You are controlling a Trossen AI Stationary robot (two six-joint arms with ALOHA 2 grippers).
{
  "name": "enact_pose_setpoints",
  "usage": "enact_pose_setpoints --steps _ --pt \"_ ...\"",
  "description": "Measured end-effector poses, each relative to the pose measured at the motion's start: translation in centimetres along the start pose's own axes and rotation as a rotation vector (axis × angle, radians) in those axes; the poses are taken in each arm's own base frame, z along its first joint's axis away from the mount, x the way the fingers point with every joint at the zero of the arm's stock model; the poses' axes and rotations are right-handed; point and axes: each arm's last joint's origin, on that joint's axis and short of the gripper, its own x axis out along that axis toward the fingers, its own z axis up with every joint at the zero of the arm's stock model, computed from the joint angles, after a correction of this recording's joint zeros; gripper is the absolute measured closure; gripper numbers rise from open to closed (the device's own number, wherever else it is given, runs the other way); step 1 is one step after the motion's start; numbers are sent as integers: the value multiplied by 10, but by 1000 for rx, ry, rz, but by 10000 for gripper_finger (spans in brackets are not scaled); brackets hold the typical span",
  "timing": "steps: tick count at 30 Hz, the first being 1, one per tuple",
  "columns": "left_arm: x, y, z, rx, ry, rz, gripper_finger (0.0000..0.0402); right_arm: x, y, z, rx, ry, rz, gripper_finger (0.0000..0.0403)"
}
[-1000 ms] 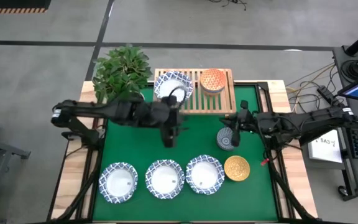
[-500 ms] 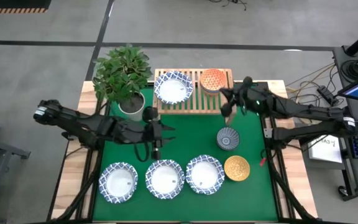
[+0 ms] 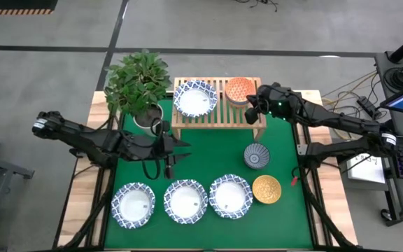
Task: Place and stack bowls onto a shelf
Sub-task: Stack the orange bowl on top of the light blue bowl on the shelf, then stack the blue/white bowl on top of the blue/white bowl on the shelf
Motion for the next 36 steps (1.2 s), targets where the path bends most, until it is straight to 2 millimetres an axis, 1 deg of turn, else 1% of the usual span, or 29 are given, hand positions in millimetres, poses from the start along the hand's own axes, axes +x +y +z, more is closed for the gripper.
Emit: enact_pose_setpoints --steps 7,15,17,20,23,25,32,36 --pt "0 -2 0 3 2 -8 288 -1 -1 -3 14 1 -7 394" --pt "-3 -8 -1 -26 4 -32 288 -22 -7 8 8 -95 -33 394" --pt "-4 -10 -3 -47 16 -39 288 -28 -8 11 15 -118 -8 394" --pt "-5 -15 -7 -86 53 -51 288 -38 -5 12 5 -135 138 394" --pt "-3 -22 -14 -122 104 -61 288 -48 4 12 -21 -141 343 394" --pt "0 -27 -20 -142 149 -63 288 -54 12 12 -35 -144 445 394" --pt "16 -47 -54 -178 378 -13 287 -75 41 2 -105 -104 639 394" --pt "27 -52 -71 -198 485 30 273 -85 58 -11 -225 -59 737 394"
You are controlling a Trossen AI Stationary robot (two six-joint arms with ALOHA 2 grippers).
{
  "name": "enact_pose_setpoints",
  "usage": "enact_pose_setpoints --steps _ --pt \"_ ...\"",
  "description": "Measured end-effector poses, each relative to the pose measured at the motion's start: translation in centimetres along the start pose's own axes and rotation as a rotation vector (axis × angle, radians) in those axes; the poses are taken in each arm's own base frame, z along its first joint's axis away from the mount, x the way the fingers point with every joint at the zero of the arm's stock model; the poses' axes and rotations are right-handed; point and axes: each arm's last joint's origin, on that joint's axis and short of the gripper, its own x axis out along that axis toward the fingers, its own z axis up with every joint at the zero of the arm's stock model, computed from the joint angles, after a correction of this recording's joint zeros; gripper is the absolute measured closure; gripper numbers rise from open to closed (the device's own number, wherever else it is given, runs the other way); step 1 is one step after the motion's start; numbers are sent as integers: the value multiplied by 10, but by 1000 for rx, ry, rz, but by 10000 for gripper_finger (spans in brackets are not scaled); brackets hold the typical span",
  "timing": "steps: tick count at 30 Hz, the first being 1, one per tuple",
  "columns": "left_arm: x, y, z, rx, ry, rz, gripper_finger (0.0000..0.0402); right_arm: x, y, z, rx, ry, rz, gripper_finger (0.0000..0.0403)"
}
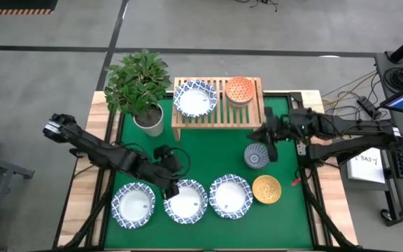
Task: Place and stack bowls onto a shelf
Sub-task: Stack the blue/white bowl on top of the blue/white bowl on the shelf
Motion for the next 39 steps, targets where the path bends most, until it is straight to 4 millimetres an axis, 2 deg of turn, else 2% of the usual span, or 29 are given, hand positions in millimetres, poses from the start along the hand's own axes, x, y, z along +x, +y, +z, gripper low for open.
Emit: enact_pose_setpoints --steps 6,14,20,26,30,36,39 --pt "24 -4 -15 27 127 70 233 10 24 -26 -70 85 102 394" --pt "66 -14 -38 77 276 137 231 18 34 -53 -62 151 -12 394" --pt "92 -19 -53 69 359 156 242 22 34 -59 -49 138 -34 394" --pt "100 -22 -57 65 371 146 251 22 34 -60 -48 134 -35 394" --pt "100 -22 -57 63 371 146 277 23 34 -61 -49 136 -36 394" --pt "100 -22 -57 59 366 142 383 23 34 -64 -47 144 -37 394" --pt "96 -22 -54 53 363 134 390 24 34 -65 -43 149 -38 394"
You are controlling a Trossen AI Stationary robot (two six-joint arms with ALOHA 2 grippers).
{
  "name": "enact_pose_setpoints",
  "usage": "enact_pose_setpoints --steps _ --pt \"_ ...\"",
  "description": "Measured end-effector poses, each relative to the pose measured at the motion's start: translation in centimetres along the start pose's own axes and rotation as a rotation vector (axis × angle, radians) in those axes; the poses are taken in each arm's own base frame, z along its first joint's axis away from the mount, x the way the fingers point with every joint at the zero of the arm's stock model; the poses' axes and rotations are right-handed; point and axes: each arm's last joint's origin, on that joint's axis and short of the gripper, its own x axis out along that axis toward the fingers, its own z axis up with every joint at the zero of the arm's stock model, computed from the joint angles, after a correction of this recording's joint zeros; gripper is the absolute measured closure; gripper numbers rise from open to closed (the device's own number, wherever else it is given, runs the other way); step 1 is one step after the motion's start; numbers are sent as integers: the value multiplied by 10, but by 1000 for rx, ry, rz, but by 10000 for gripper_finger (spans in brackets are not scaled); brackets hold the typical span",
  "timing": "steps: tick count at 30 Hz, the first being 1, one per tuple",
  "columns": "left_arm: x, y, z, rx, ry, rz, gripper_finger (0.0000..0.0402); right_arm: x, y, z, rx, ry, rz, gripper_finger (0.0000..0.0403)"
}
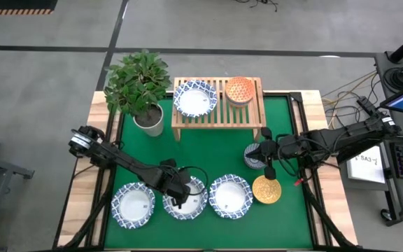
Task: Place and stack bowls onto a shelf
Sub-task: Stack the blue/white bowl on top of the blue/white bowl on the shelf
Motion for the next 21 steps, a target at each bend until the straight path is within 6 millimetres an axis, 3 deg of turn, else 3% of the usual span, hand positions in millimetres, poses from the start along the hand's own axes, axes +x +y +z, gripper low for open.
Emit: enact_pose_setpoints --steps 7,15,21 --pt "-41 18 11 -64 -130 -36 399 0 0 0 -22 2 1 394" --pt "-107 85 35 -383 -446 24 401 -3 -1 1 -93 -12 -12 394" --pt "-134 127 46 -506 -613 74 401 -8 -2 2 -114 -32 -11 394"
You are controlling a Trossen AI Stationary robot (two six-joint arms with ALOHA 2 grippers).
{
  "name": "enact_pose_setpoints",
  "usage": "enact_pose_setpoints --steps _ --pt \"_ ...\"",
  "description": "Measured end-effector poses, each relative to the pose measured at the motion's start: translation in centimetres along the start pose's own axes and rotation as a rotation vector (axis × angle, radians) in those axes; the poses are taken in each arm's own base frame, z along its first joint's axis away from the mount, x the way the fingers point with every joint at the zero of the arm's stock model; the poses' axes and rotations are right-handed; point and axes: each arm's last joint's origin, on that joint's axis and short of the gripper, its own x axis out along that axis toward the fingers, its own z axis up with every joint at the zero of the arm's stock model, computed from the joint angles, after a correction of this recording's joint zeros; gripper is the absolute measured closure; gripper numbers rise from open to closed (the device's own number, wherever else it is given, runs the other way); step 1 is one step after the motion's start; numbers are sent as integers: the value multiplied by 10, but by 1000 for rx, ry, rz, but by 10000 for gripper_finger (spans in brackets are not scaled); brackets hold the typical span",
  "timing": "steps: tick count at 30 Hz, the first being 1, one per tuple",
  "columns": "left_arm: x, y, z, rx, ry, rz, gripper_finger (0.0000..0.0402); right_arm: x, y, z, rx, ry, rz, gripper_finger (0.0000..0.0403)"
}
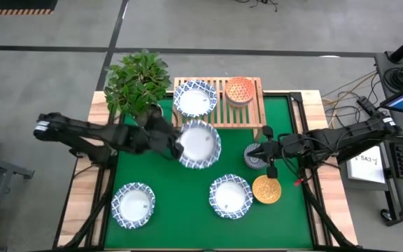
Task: Place and stack bowls onto a shelf
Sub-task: Stack the blue/white bowl on top of the blue/white bowl on the shelf
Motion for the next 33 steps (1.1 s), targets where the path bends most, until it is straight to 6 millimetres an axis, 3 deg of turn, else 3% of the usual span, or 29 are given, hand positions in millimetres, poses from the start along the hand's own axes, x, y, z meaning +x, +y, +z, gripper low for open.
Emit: enact_pose_setpoints --steps 7,14,33 --pt "8 29 27 -48 -96 97 402 -8 -2 2 -52 -31 -5 394" --pt "21 44 48 -121 -206 138 401 -17 -4 3 -37 -62 -8 394" --pt "33 73 69 -321 -305 218 386 -19 -4 1 -24 -49 -7 394"
